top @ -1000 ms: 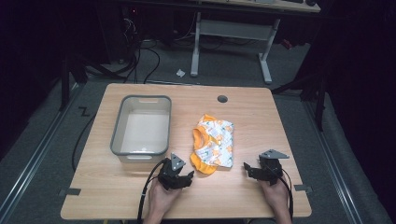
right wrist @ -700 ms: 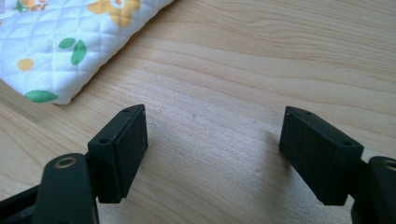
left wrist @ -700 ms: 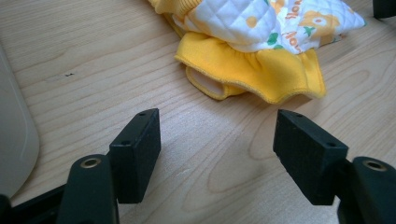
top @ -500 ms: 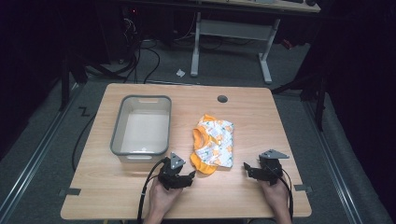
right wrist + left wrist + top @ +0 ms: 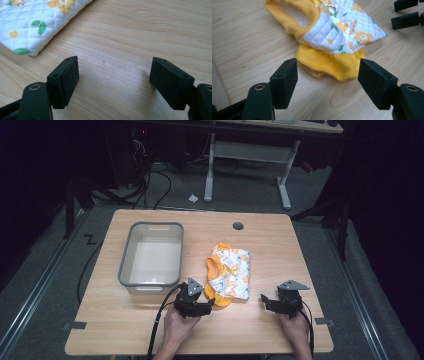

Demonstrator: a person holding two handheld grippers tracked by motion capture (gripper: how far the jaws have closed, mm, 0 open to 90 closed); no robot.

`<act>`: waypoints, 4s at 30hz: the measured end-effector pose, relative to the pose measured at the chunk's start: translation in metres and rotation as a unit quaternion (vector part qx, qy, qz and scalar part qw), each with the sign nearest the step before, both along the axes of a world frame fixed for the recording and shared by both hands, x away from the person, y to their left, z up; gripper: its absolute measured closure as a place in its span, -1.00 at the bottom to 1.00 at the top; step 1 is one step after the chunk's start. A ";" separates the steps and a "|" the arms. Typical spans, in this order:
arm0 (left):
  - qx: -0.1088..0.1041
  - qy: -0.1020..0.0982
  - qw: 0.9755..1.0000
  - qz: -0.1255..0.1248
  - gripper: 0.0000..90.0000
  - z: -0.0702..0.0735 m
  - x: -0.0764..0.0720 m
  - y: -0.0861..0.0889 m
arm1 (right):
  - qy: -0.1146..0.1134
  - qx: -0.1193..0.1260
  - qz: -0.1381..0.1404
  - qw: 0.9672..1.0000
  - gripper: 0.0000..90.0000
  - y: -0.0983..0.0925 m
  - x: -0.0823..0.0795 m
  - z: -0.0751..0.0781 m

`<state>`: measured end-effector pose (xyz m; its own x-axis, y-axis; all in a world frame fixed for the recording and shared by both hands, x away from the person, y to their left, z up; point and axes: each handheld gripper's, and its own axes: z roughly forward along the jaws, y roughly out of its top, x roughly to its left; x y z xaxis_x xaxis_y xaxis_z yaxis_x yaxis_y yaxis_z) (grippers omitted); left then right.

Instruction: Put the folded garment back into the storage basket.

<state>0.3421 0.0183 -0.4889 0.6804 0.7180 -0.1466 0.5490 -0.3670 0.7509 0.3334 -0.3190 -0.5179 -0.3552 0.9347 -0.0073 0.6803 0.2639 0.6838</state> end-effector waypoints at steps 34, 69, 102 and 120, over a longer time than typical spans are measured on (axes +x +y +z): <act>0.010 0.017 0.999 0.025 -0.35 0.021 0.057 -0.030 | 0.001 0.000 0.000 1.000 -0.47 0.000 0.000 0.000; 0.049 0.073 0.993 0.079 -0.40 -0.022 0.104 -0.058 | 0.001 0.000 0.000 1.000 -0.47 0.000 0.000 0.000; 0.013 0.061 0.998 0.022 0.63 -0.013 0.092 -0.061 | 0.001 0.000 0.001 1.000 -0.47 0.000 0.000 0.000; -0.036 0.022 0.999 0.002 0.64 0.021 0.070 -0.044 | 0.000 0.000 0.001 1.000 -0.47 0.000 0.000 0.000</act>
<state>0.4123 -0.0259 -0.4680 0.6686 0.7075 -0.2289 0.5844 -0.3097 0.7500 0.3331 -0.3189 -0.5178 -0.3580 0.9337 -0.0076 0.6800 0.2663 0.6832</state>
